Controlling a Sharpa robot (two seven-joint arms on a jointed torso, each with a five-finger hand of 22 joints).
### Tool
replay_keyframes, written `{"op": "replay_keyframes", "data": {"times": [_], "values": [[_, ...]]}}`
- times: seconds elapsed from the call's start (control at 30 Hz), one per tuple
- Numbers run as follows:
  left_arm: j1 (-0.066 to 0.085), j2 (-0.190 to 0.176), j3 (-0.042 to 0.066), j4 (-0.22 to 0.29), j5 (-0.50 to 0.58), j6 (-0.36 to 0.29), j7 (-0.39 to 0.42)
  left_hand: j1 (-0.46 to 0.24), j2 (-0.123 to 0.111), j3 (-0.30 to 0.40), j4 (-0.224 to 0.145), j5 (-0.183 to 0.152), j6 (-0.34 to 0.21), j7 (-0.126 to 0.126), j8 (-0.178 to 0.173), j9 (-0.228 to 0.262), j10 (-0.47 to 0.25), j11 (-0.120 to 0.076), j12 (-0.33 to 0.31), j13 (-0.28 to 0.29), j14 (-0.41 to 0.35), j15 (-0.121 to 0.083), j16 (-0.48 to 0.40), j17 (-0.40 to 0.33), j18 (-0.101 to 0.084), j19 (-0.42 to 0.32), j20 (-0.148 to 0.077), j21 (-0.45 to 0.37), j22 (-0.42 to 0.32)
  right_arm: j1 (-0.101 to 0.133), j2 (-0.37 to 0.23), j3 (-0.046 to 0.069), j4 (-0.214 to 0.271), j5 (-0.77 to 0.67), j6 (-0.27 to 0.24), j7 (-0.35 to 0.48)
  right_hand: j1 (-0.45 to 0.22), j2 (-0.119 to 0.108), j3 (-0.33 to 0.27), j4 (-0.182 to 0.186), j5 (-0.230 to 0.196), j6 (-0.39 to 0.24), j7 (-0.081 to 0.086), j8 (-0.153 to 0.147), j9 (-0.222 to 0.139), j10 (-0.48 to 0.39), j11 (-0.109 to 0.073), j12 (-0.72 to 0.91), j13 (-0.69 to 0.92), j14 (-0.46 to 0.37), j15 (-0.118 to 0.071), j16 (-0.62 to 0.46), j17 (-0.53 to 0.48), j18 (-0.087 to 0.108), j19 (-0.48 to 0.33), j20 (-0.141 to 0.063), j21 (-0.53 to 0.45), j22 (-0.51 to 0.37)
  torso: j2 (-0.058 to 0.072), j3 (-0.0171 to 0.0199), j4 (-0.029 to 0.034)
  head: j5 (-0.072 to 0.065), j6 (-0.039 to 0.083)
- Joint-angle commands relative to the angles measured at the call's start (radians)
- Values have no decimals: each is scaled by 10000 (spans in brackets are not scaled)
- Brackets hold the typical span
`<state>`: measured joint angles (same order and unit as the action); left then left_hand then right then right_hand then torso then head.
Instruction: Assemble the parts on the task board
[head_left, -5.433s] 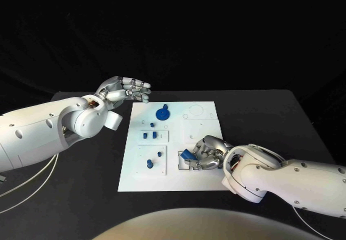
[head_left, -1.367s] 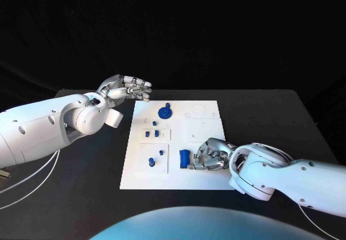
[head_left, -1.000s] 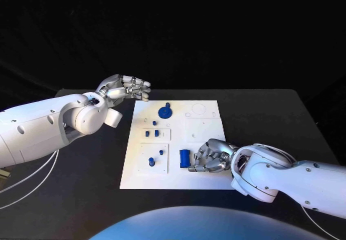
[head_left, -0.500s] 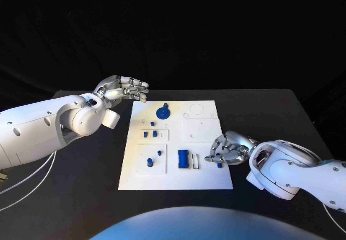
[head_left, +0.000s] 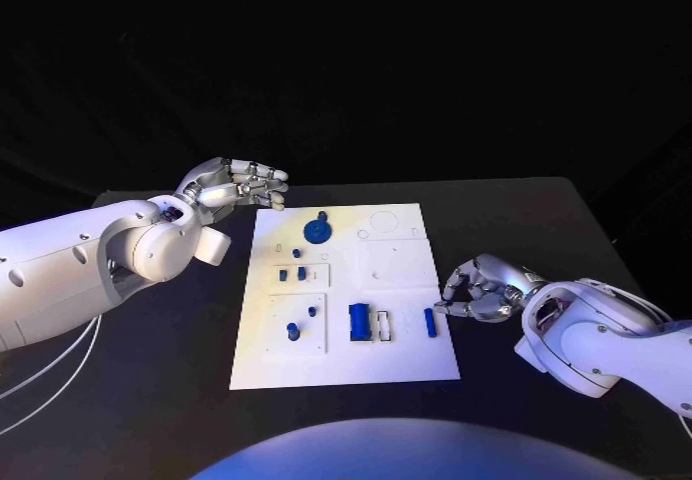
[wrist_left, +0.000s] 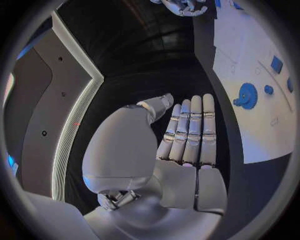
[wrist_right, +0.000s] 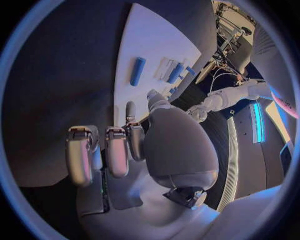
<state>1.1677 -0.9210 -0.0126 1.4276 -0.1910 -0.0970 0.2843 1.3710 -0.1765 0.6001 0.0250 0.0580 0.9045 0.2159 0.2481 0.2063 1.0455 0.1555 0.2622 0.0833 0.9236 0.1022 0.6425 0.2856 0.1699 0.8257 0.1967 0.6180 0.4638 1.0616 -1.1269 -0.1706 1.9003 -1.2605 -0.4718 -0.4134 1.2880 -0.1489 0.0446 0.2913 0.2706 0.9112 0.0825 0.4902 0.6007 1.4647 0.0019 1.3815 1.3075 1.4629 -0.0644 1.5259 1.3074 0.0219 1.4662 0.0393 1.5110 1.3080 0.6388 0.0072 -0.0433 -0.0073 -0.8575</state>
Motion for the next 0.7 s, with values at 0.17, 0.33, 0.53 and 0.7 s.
{"op": "replay_keyframes", "data": {"times": [0.17, 0.33, 0.53, 0.7], "values": [[3, 2, 4, 34, 87, 158, 103, -119, -19, 17, 51, -27, -92, 7, 32, -11, -68, -19, 46, 9, -51, -8, -34, 18, 104, 74, -2, -52, -20, -172, 177, -8, -85, -693, 267, -747, -308, 21, -100, 25, -33, 234, -47, 69, 2, -28, 11, -78, 1134, 814, 34, -34, 1334, -77, 821, 85, -77, 2439, 15, -9, 38, -15, 14], [3, -17, 4, 43, 87, 156, 95, -118, -20, 17, 52, -27, -93, 7, 33, -12, -69, -19, 47, 10, -51, -8, -34, 20, 105, 76, -2, -55, -22, -264, 328, -10, -143, -782, 395, -910, -328, 24, -107, 24, -32, 238, -50, 70, 1, -23, 9, -70, 1141, 815, 32, -32, 1338, -79, 825, 84, -67, 2442, 13, -22, 38, -4, -10], [3, -43, 4, 63, 87, 148, 95, -118, -20, 17, 52, -27, -93, 7, 33, -12, -69, -19, 47, 10, -51, -8, -34, 20, 105, 76, -2, -55, -22, -379, 535, -11, -219, -981, 621, -1023, -331, 25, -109, 18, -30, 240, -54, 70, 0, -20, 6, -66, 1144, 814, 31, -33, 1336, -80, 826, 82, -63, 2443, 10, -29, 47, -13, -14], [3, -65, 4, 69, 87, 137, 96, -118, -20, 17, 52, -27, -93, 7, 33, -12, -69, -19, 47, 10, -51, -8, -34, 20, 105, 76, -2, -55, -22, -461, 677, -12, -286, -1190, 909, -1082, -304, 17, -106, 0, -24, 255, -66, 75, 0, -21, -4, -68, 1142, 815, 26, -32, 1340, -78, 824, 79, -69, 2442, 0, -24, 29, -3, -15]]}}
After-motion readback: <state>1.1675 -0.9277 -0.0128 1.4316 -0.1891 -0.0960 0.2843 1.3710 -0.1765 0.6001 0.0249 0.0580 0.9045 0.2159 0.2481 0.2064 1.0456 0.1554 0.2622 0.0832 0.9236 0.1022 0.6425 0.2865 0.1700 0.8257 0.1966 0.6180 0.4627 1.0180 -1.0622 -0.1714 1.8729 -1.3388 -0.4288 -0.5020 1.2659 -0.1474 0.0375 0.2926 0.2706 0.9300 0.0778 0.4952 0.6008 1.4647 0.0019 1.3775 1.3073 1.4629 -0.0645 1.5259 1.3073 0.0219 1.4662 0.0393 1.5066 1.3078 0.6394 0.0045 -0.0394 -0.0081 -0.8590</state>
